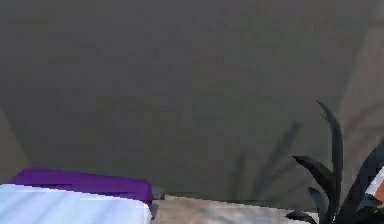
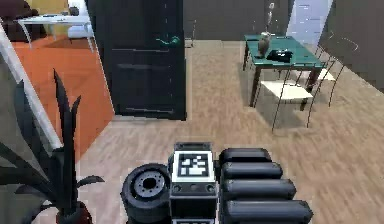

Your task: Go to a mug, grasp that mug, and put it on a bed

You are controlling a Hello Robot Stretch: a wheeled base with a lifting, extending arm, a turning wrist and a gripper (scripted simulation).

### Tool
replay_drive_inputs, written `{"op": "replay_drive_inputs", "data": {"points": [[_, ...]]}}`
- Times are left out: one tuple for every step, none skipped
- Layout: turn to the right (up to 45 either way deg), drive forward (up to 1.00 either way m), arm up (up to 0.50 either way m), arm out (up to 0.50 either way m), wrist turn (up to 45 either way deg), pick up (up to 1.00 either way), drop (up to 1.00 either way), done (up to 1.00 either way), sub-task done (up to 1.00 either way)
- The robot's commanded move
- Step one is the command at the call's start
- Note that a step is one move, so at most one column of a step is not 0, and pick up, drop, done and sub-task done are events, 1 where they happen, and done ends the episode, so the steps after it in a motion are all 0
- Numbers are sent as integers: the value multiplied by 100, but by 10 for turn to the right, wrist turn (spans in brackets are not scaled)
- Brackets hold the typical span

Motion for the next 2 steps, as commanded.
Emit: {"op": "replay_drive_inputs", "data": {"points": [[450,0,0,0,0,0,0,0,0],[360,0,0,0,0,0,0,0,0]]}}
